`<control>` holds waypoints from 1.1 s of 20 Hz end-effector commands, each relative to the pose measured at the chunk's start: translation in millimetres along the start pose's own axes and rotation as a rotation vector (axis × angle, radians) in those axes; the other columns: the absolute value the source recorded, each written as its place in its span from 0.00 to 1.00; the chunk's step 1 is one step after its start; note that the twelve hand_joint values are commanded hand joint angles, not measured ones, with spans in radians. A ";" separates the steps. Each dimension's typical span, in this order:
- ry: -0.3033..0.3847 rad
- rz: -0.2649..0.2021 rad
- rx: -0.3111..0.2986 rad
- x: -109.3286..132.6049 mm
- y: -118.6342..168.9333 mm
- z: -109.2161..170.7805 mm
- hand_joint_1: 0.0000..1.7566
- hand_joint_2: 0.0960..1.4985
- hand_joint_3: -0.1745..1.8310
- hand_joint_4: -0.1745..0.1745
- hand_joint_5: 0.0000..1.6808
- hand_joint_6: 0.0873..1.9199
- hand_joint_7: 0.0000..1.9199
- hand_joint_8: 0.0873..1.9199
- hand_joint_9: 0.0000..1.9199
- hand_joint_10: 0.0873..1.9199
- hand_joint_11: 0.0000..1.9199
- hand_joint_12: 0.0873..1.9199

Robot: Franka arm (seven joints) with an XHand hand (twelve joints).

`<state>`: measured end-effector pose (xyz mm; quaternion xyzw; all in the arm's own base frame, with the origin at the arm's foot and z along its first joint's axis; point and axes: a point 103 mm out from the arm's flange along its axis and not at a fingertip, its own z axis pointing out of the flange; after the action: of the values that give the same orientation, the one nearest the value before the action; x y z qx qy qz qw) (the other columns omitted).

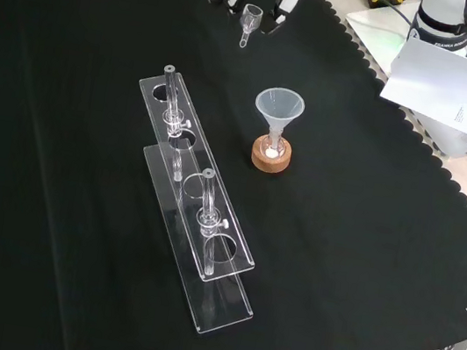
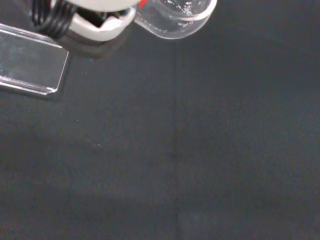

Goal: Put the weighing funnel back on the table.

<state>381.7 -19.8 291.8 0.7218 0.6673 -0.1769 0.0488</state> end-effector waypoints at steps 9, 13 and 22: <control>0.059 0.028 -0.005 -26.3 17.7 9.4 0.63 0.45 0.35 1.00 0.75 0.31 0.30 0.31 0.48 0.12 0.39 0.53; 0.063 0.027 -0.012 -30.7 29.7 18.0 0.63 0.45 0.35 1.00 0.75 0.31 0.30 0.31 0.48 0.12 0.39 0.53; 0.073 0.018 0.003 -35.6 73.3 44.5 0.63 0.45 0.35 1.00 0.75 0.31 0.30 0.31 0.49 0.12 0.39 0.53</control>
<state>418.3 -60.6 265.5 0.7336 0.6607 -0.1567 0.0264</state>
